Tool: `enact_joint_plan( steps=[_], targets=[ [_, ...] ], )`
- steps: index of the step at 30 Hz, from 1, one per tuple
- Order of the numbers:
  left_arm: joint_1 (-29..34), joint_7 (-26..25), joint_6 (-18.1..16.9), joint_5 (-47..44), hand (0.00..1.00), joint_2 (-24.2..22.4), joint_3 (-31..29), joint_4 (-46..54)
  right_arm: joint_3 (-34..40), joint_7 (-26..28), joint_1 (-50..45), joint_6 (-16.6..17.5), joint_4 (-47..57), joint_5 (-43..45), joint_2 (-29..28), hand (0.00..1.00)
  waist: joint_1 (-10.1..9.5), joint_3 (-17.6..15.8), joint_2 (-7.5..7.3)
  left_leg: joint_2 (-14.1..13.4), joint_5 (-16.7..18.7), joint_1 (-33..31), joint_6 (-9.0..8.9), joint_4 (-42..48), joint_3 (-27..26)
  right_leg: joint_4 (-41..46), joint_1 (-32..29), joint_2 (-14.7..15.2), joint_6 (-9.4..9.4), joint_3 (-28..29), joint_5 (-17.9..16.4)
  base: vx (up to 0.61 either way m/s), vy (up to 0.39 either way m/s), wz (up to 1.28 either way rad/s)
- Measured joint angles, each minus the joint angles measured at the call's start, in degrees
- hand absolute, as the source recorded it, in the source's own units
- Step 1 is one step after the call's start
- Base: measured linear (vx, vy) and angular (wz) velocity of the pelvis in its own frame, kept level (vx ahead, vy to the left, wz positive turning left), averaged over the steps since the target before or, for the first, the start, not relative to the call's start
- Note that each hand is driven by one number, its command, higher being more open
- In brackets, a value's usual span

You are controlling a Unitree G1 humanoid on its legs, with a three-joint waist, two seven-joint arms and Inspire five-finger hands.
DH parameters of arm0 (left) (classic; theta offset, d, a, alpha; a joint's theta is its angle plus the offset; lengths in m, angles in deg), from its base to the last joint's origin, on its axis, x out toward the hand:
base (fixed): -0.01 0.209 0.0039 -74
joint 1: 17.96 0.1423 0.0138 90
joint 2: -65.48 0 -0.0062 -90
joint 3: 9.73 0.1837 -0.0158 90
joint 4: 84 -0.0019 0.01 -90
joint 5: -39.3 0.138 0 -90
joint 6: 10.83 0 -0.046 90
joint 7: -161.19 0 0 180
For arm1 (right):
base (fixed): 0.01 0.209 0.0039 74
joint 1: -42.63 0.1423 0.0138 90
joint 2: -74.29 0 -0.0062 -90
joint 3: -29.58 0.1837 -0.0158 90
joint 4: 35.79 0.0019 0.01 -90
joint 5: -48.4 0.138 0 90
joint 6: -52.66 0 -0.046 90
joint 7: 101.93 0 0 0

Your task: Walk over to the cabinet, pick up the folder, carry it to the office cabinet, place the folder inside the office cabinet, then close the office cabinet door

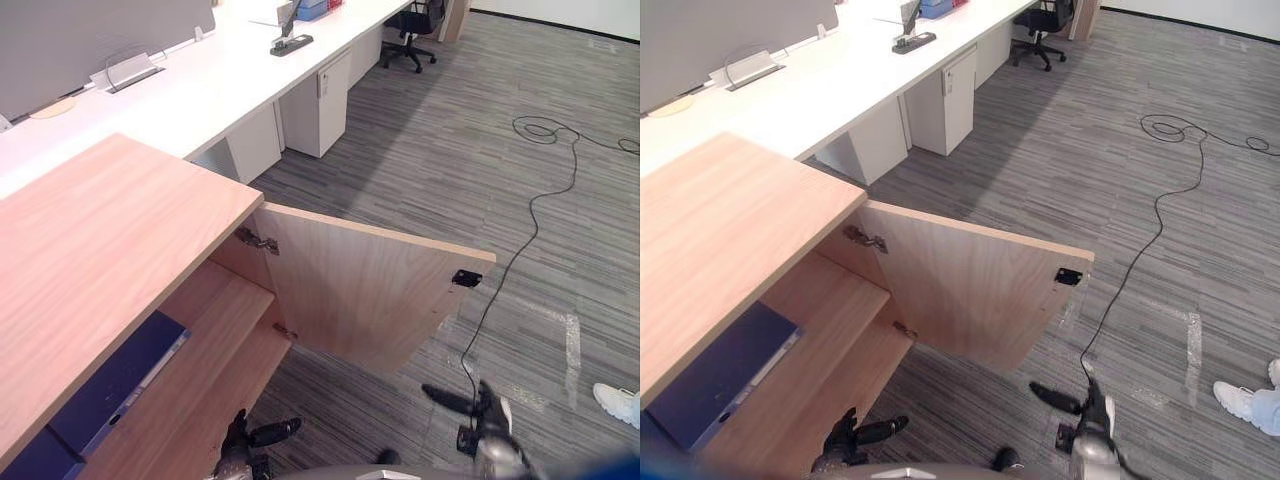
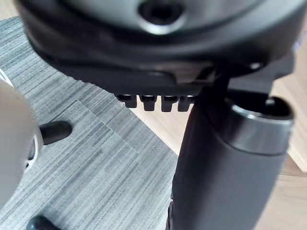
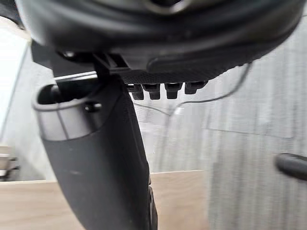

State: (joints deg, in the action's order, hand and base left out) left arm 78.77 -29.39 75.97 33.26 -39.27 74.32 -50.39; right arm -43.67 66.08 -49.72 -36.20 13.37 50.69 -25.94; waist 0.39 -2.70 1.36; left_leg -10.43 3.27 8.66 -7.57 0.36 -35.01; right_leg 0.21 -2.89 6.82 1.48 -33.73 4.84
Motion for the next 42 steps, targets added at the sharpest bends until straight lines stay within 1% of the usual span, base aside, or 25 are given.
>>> enact_joint_plan(
  steps=[2, 5, 7, 8, 10, 12, 14, 17, 19, 21, 22, 24, 26, 28, 31, 32, 33, 34, 35, 36, 37, 38, 40, 41, 42],
  targets=[
    [1.38, 0.68, 0.01, -0.01, 1.00, 0.31, -0.09, 0.80, 0.11, -0.66, 2.33, 0.37, 3.79, -0.03, 1.69, 1.00, -0.10, 0.35, -0.05, 0.38, 0.00, -0.57, 0.00, -0.15, 0.85, -1.22, 0.05, 0.04, -0.05, -0.23, 1.01, -0.08, 0.006, 0.07],
    [2.36, 1.31, 0.08, -0.18, 1.00, 0.39, -0.40, 1.10, 0.16, -1.91, 5.90, 0.92, 6.38, -0.06, 3.90, 1.00, -0.34, 0.47, -0.05, 0.71, 0.00, -1.12, 0.01, -0.22, 1.53, -2.45, 0.15, 0.03, -0.20, -0.49, 2.26, -0.09, -0.007, 0.07],
    [2.55, 1.72, 0.07, -0.15, 1.00, 0.43, -1.69, 1.18, 0.14, -2.37, 9.33, 1.91, 6.96, -0.10, 5.41, 1.00, -0.44, 0.49, -0.07, 0.86, -0.01, -1.14, 0.02, -0.34, 2.47, -4.16, 1.01, -0.20, -0.46, -0.89, 3.55, -0.12, -0.018, 0.11],
    [2.60, 1.85, 0.06, -0.15, 1.00, 0.41, -1.77, 1.20, 0.10, -2.41, 9.75, 1.95, 7.41, -0.21, 5.67, 1.00, -0.55, 0.58, -0.06, 0.88, -0.02, -1.15, 0.03, -0.40, 2.62, -4.57, 1.21, -0.39, -0.49, -0.99, 3.81, -0.14, -0.039, 0.08],
    [2.70, 2.48, 0.05, -0.12, 1.00, 0.40, -2.27, 1.52, -0.05, -2.41, 11.12, 2.11, 7.79, -2.23, 6.01, 1.00, -1.40, 0.75, -0.01, 0.92, -0.25, -1.14, 0.32, -1.34, 3.19, -5.10, 1.15, -0.78, -0.78, -1.19, 4.30, -0.17, -0.054, 0.06],
    [2.70, 2.57, 0.05, -0.12, 1.00, 0.39, -2.31, 1.64, -0.27, -2.37, 11.61, 2.12, 7.83, -2.20, 6.02, 1.00, -1.65, 0.75, -0.02, 0.99, -0.48, -1.19, 0.33, -1.50, 3.64, -5.18, 1.12, -0.74, -0.89, -1.33, 4.40, -0.16, -0.048, 0.05],
    [2.78, 2.65, 0.05, -0.12, 1.00, 0.39, -2.80, 1.62, -1.80, -2.38, 12.35, 2.14, 7.90, -2.17, 6.16, 1.00, -1.65, 0.77, 0.01, 0.98, -0.61, -1.38, 0.42, -1.54, 3.93, -5.31, 0.94, -0.71, -0.91, -1.33, 4.44, -0.13, -0.046, 0.01],
    [2.74, 2.61, 0.03, -0.11, 1.00, 0.37, -4.45, 1.23, -6.41, 0.05, 13.00, 3.40, 7.94, -1.00, 7.32, 1.00, -1.67, 0.76, 0.00, 0.81, -0.74, -1.89, 0.41, -1.49, 4.21, -5.32, 0.38, -0.77, -0.95, -1.17, 4.46, -0.09, -0.046, -0.03],
    [2.68, 2.57, 0.03, -0.11, 1.00, 0.40, -4.84, 0.96, -11.64, 3.63, 13.45, 4.85, 7.96, 1.90, 9.53, 1.00, -1.65, 0.77, 0.22, 0.78, -0.89, -2.61, 0.42, -1.38, 4.23, -5.29, -0.33, -0.85, -1.25, -1.03, 4.67, -0.05, -0.042, -0.03],
    [2.70, 2.71, 0.03, -0.12, 1.00, 0.38, -5.61, 0.80, -14.66, 5.92, 13.57, 5.16, 7.95, 5.77, 10.94, 1.00, -1.62, 0.76, 0.27, 0.71, -0.92, -2.71, 0.40, -1.37, 4.23, -5.13, -0.49, -0.99, -1.35, -0.93, 4.73, -0.02, -0.035, -0.03],
    [2.64, 3.03, -0.02, -0.12, 1.00, 0.41, -6.35, 0.25, -16.71, 7.31, 13.57, 5.22, 7.95, 7.44, 12.87, 1.00, -1.38, 0.75, 0.29, 0.71, -0.92, -2.70, 0.40, -1.39, 4.22, -5.11, -0.55, -1.05, -1.40, -0.80, 4.77, -0.01, -0.029, -0.05],
    [2.56, 3.36, -0.05, -0.11, 1.00, 0.64, -6.67, -0.51, -20.95, 9.30, 13.59, 5.31, 7.95, 8.51, 16.83, 1.00, -0.85, 0.73, 0.28, 0.72, -0.91, -2.61, 0.40, -1.43, 4.20, -5.10, -0.58, -1.27, -1.45, -0.55, 4.83, -0.01, -0.018, -0.08],
    [2.40, 3.66, -0.12, -0.10, 1.00, 1.31, -6.64, -1.52, -27.63, 12.34, 13.91, 5.89, 8.03, 9.21, 22.31, 1.00, 0.02, 0.66, 0.14, 0.65, -0.88, -2.19, 0.35, -1.72, 3.97, -5.10, -0.59, -1.58, -1.48, -0.06, 4.85, -0.02, -0.019, -0.14],
    [2.16, 3.94, -0.41, -0.08, 1.00, 1.91, -6.52, -2.32, -32.91, 16.41, 14.03, 6.05, 8.51, 9.22, 26.88, 1.00, 0.02, 0.56, -0.21, 0.30, -0.74, -1.46, 0.13, -1.78, 2.70, -5.12, -0.63, -2.17, -1.52, 1.17, 4.87, -0.06, -0.026, -0.27],
    [1.71, 4.70, -0.52, 0.00, 1.00, 2.41, -6.39, -3.09, -37.23, 19.28, 14.02, 5.96, 8.63, 9.24, 29.36, 1.00, 0.11, 0.41, -0.55, -0.11, -0.68, -1.46, -0.09, -1.61, 1.95, -5.15, -1.12, -2.66, -1.72, 2.05, 4.76, -0.07, -0.040, -0.20],
    [1.58, 4.86, -0.57, 0.00, 1.00, 2.56, -6.39, -3.38, -39.95, 19.70, 14.04, 5.87, 9.00, 9.25, 30.74, 1.00, 0.11, 0.37, -0.62, -0.35, -0.62, -1.49, -0.28, -1.39, 1.62, -5.17, -1.27, -2.83, -1.79, 2.34, 4.72, -0.07, -0.047, -0.21],
    [1.49, 4.93, -0.57, -0.02, 1.00, 2.75, -6.48, -3.77, -45.56, 20.82, 14.48, 5.45, 10.73, 9.19, 34.18, 1.00, 0.16, 0.33, -0.68, -0.71, -0.48, -1.56, -0.50, -1.06, 1.00, -5.26, -1.60, -3.07, -1.98, 2.91, 4.63, -0.08, -0.068, -0.30],
    [1.26, 4.96, -0.65, -0.13, 1.00, 2.86, -6.87, -4.39, -52.33, 23.39, 15.83, 4.92, 14.06, 8.95, 39.33, 1.00, 0.23, 0.33, -0.81, -1.31, -0.33, -1.94, -0.68, -0.57, 0.40, -5.13, -2.25, -3.58, -2.41, 3.59, 4.83, -0.06, -0.065, -0.30],
    [1.05, 4.97, -0.66, -0.17, 1.00, 2.88, -7.34, -4.75, -56.35, 24.65, 16.82, 4.88, 16.16, 8.91, 42.15, 1.00, 0.23, 0.26, -0.92, -1.39, -0.23, -2.09, -0.81, -0.24, 0.04, -5.11, -2.46, -3.75, -2.54, 3.90, 4.87, -0.05, -0.077, -0.30],
    [0.82, 5.05, -0.68, -0.56, 1.00, 2.80, -8.86, -5.25, -62.48, 29.03, 18.65, 4.86, 21.03, 6.51, 46.56, 1.00, 0.15, 0.12, -1.23, -1.94, -0.14, -2.13, -0.95, 0.26, -0.44, -5.10, -2.63, -4.30, -2.95, 4.40, 4.82, -0.04, -0.087, -0.20],
    [0.77, 5.10, -0.70, -1.21, 1.00, 2.77, -10.33, -5.64, -66.56, 34.05, 19.58, 4.83, 25.97, 4.65, 50.01, 1.00, 0.11, 0.18, -1.76, -2.49, -0.15, -2.25, -0.96, 0.61, -0.45, -5.09, -2.66, -4.82, -3.39, 4.47, 4.61, -0.03, -0.091, -0.14],
    [0.80, 5.18, -0.71, -1.52, 1.00, 2.72, -11.30, -5.78, -67.71, 36.28, 19.49, 4.86, 28.46, 4.37, 51.00, 1.00, 0.09, 0.35, -2.07, -2.80, -0.15, -2.57, -0.96, 0.91, -0.40, -5.09, -2.81, -5.06, -3.55, 4.46, 4.52, -0.03, -0.102, -0.04],
    [0.79, 5.78, -0.50, -2.47, 1.00, 2.43, -15.22, -6.00, -69.51, 44.04, 17.22, 4.89, 36.24, 4.68, 52.11, 1.00, -0.24, 0.23, -2.93, -3.56, -0.16, -3.14, -0.97, 1.54, -0.28, -5.07, -3.09, -5.61, -4.05, 4.44, 4.33, -0.02, -0.097, 0.00],
    [0.78, 5.97, -0.47, -2.47, 1.00, 2.26, -16.31, -6.30, -69.50, 45.15, 16.13, 4.91, 38.01, 4.69, 52.06, 1.00, -0.50, 0.23, -2.93, -3.59, -0.16, -3.26, -0.97, 1.68, -0.15, -5.07, -3.09, -5.61, -4.11, 4.36, 4.29, -0.01, -0.057, 0.09],
    [0.79, 6.10, -0.41, -3.02, 1.00, 1.87, -19.05, -6.76, -68.67, 49.03, 13.65, 4.92, 40.65, 4.71, 52.19, 1.00, -1.10, 0.31, -2.78, -3.56, -0.15, -3.55, -0.96, 1.85, 0.28, -5.06, -3.08, -5.46, -4.14, 4.06, 4.27, -0.02, -0.010, 0.16]
  ],
)
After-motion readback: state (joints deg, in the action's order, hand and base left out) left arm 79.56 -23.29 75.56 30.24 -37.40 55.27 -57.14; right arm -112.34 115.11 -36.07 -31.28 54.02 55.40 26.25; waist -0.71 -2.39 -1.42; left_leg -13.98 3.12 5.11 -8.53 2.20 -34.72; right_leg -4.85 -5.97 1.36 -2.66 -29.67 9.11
